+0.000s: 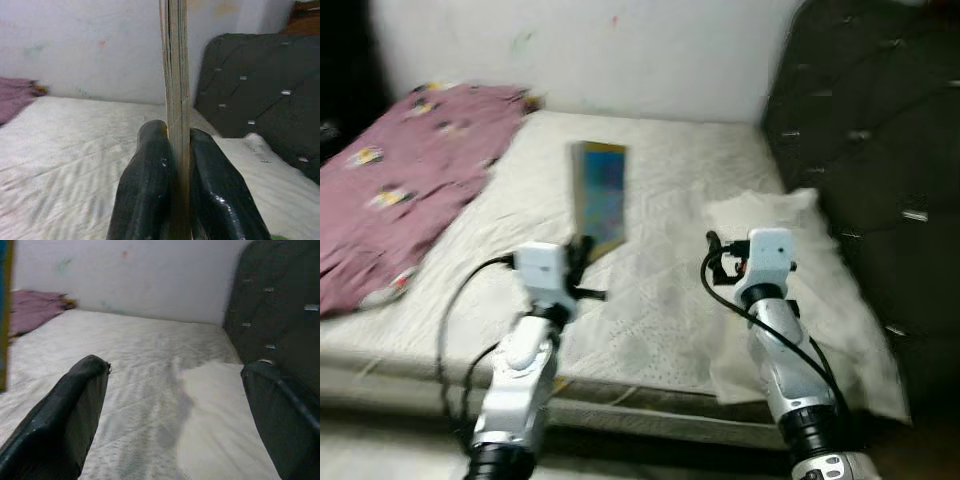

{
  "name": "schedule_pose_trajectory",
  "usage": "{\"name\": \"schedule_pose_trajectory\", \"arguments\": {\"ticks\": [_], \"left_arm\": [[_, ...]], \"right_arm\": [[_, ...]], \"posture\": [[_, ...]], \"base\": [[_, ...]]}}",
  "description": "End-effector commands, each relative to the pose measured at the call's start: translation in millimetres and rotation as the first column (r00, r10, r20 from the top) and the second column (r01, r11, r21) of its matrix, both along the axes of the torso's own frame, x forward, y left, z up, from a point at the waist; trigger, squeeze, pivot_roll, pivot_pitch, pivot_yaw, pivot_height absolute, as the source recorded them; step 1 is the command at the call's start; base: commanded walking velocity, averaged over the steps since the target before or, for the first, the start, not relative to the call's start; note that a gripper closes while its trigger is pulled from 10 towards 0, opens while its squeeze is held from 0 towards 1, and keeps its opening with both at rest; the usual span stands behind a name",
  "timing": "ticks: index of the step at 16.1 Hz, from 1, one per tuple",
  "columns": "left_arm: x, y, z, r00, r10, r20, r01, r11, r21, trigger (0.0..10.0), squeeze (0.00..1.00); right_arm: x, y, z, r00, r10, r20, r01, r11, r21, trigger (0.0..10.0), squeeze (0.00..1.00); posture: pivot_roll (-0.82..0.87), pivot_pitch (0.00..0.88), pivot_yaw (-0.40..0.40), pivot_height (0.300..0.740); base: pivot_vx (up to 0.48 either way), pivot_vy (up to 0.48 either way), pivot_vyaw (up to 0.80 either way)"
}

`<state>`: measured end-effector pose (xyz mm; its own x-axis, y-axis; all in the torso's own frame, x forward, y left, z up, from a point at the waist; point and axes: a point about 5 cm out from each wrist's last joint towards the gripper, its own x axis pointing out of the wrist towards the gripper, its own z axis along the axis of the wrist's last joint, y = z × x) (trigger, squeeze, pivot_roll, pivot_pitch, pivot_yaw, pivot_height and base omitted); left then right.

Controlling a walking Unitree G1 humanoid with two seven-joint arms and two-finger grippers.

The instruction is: Clean up the room

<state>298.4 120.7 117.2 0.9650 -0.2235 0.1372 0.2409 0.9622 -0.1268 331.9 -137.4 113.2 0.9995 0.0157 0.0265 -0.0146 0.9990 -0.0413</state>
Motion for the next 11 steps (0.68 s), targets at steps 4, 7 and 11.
{"name": "schedule_pose_trajectory", "arguments": {"ticks": [4,7,11], "left_arm": [[1.4,-13.5,15.0,0.996,-0.044,0.071,0.045,0.999,-0.014,10.0,0.0],[2.4,-14.0,15.1,0.997,-0.044,0.07,0.046,0.999,-0.019,10.0,0.0],[4.3,-14.6,14.6,0.998,-0.018,0.055,0.019,1.0,-0.022,10.0,0.0]], "right_arm": [[1.6,-8.4,0.5,1.0,-0.029,-0.005,0.029,1.0,-0.001,10.0,0.0],[2.2,-8.3,0.5,1.0,-0.029,-0.006,0.029,1.0,-0.005,10.0,0.0],[2.6,-7.8,0.7,1.0,-0.022,-0.003,0.021,1.0,-0.013,10.0,0.0]], "posture": [[-0.09,0.001,-0.023,0.74],[-0.09,0.0,-0.023,0.74],[-0.09,0.0,-0.022,0.74]], "base": [[0.359,0.0,-0.32],[0.205,0.0,0.0],[0.0,0.0,0.0]]}}
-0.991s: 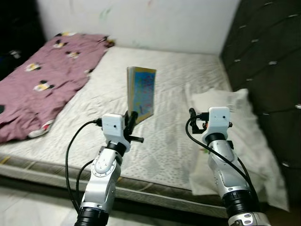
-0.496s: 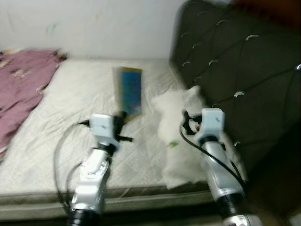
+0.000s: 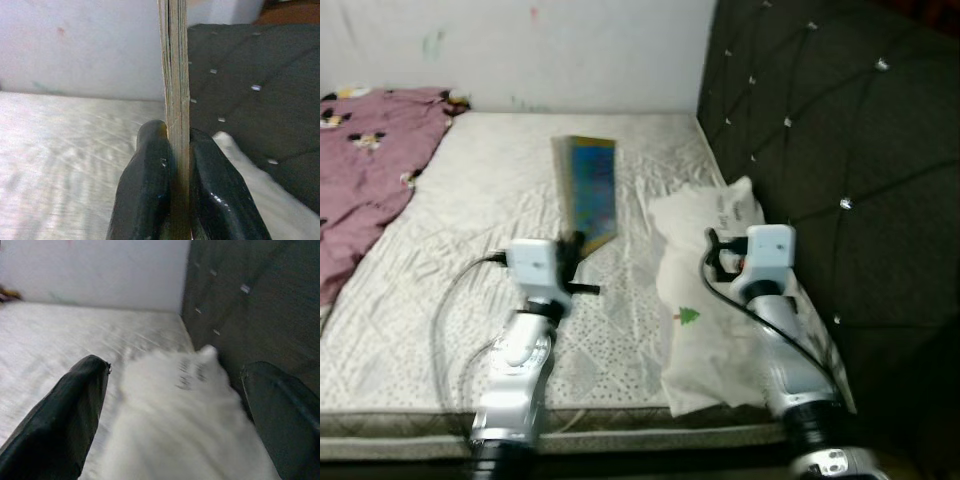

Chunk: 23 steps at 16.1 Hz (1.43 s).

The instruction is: Clean up the room

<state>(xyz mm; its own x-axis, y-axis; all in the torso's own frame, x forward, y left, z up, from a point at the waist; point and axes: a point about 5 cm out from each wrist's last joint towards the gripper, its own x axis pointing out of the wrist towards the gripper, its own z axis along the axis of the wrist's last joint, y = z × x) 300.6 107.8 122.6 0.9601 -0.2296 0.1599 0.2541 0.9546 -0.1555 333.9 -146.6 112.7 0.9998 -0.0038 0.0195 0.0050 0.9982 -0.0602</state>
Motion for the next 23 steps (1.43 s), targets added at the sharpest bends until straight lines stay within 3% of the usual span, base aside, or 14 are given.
{"name": "schedule_pose_trajectory", "arguments": {"ticks": [1,11,23], "left_arm": [[2.5,-1.6,8.8,0.999,-0.006,0.038,0.006,1.0,0.009,10.0,0.0],[2.7,-2.9,7.9,0.999,-0.014,0.028,0.014,1.0,-0.005,10.0,0.0],[2.7,-2.7,7.9,0.999,-0.011,0.032,0.011,1.0,-0.001,10.0,0.0]], "right_arm": [[0.5,3.1,1.4,1.0,0.007,0.007,-0.007,1.0,-0.008,10.0,0.0],[0.4,3.7,-0.9,1.0,0.007,-0.002,-0.007,1.0,-0.004,10.0,0.0],[1.6,2.3,0.5,1.0,0.001,0.0,-0.001,1.0,0.0,10.0,0.0]], "posture": [[-0.09,0.0,-0.024,0.74],[-0.09,0.0,-0.024,0.74],[-0.09,0.0,-0.024,0.74]], "base": [[0.0,0.0,0.0],[0.0,0.0,0.09],[0.0,0.44,0.0]]}}
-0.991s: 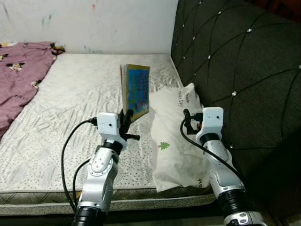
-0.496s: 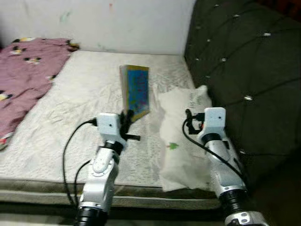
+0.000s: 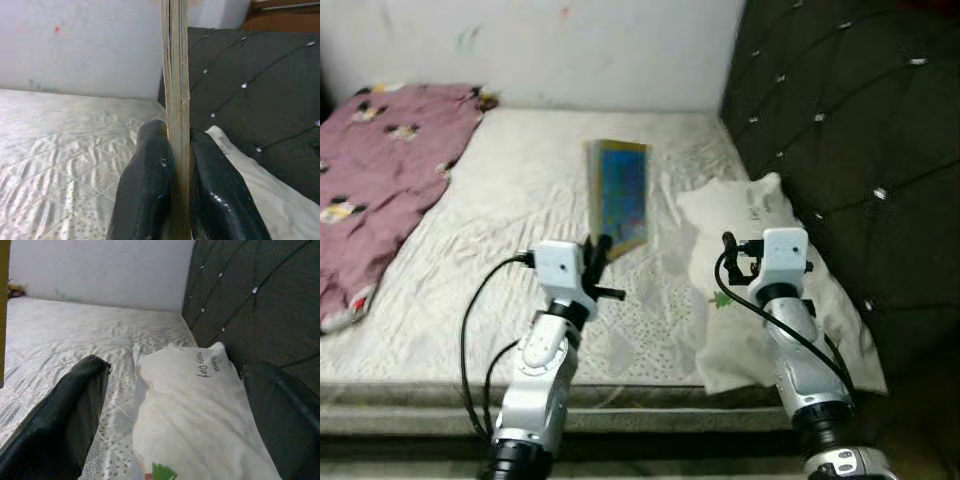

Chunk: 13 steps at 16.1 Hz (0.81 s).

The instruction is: Clean up the room

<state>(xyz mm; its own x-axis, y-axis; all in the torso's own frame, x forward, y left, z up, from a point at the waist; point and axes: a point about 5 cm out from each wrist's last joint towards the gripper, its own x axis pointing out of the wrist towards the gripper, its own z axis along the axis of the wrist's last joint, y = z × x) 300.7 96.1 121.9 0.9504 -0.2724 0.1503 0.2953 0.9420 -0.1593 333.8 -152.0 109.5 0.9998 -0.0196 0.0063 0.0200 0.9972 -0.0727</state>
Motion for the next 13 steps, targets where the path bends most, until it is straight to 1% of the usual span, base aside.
{"name": "schedule_pose_trajectory", "arguments": {"ticks": [1,3,5,13], "left_arm": [[2.4,10.5,8.5,0.998,0.044,0.041,-0.044,0.999,-0.001,10.0,0.0],[2.7,12.4,8.9,0.998,0.053,0.042,-0.053,0.999,-0.005,10.0,0.0],[0.6,11.6,9.9,0.998,0.029,0.054,-0.028,1.0,-0.011,10.0,0.0],[1.0,11.7,9.9,0.998,0.02,0.058,-0.02,1.0,-0.007,10.0,0.0]], "right_arm": [[1.7,7.8,3.7,1.0,0.017,0.014,-0.017,1.0,0.012,10.0,0.0],[2.1,7.4,3.9,1.0,0.017,0.014,-0.017,1.0,0.012,10.0,0.0],[2.3,7.4,4.0,1.0,0.018,0.014,-0.019,1.0,0.01,10.0,0.0],[2.7,8.1,4.0,1.0,0.017,0.013,-0.017,1.0,0.012,10.0,0.0]], "posture": [[-0.09,0.0,-0.024,0.74],[-0.09,0.0,-0.026,0.74],[-0.09,0.0,-0.026,0.74],[-0.09,0.0,-0.025,0.74]], "base": [[0.0,0.0,0.0],[0.0,0.0,0.0],[0.0,0.0,0.0],[0.427,0.0,0.0]]}}
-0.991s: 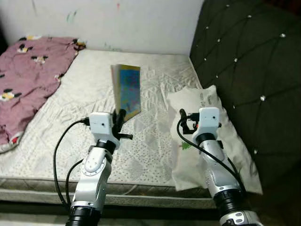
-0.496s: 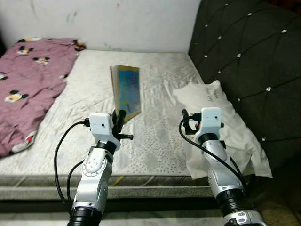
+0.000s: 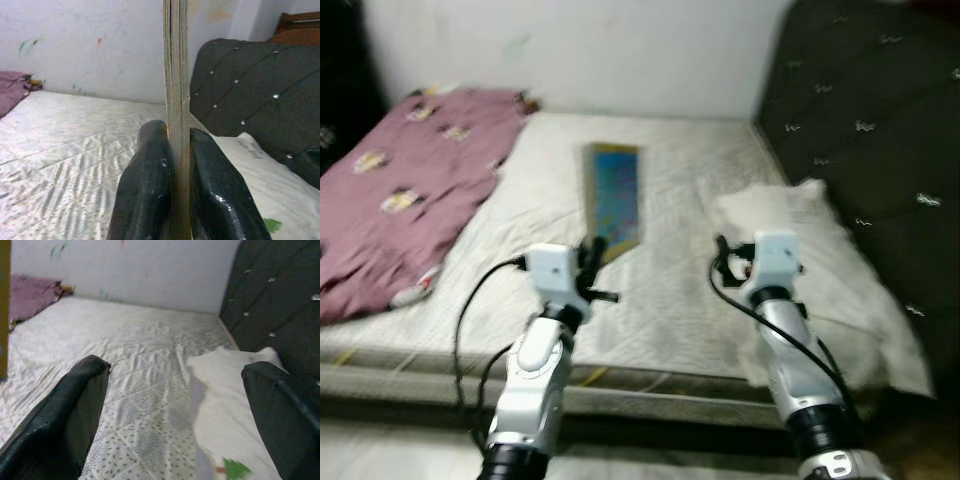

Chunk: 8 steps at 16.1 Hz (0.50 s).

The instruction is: Clean up the room

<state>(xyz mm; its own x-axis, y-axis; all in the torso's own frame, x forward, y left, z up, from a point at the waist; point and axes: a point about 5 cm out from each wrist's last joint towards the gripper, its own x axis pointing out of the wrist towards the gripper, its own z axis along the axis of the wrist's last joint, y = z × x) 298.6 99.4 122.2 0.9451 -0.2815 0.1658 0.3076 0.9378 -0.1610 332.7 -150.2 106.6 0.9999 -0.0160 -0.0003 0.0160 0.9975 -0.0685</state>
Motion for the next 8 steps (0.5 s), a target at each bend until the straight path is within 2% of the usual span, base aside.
{"name": "schedule_pose_trajectory", "arguments": {"ticks": [1,5,8], "left_arm": [[3.2,8.5,9.7,0.999,0.031,0.044,-0.031,1.0,-0.002,10.0,0.0],[2.8,8.2,9.7,0.999,0.03,0.044,-0.029,1.0,-0.003,10.0,0.0],[3.8,7.7,9.0,0.999,0.037,0.033,-0.037,0.999,-0.004,10.0,0.0]], "right_arm": [[3.9,6.4,6.9,1.0,0.014,0.02,-0.014,1.0,0.008,10.0,0.0],[3.9,6.2,6.7,1.0,0.014,0.02,-0.014,1.0,0.008,10.0,0.0],[4.0,6.3,6.6,1.0,0.013,0.02,-0.013,1.0,0.008,10.0,0.0]], "posture": [[-0.09,0.0,-0.025,0.74],[-0.09,0.0,-0.025,0.74],[-0.09,0.0,-0.025,0.74]], "base": [[0.48,0.0,0.0],[0.48,0.0,0.0],[0.388,0.0,0.0]]}}
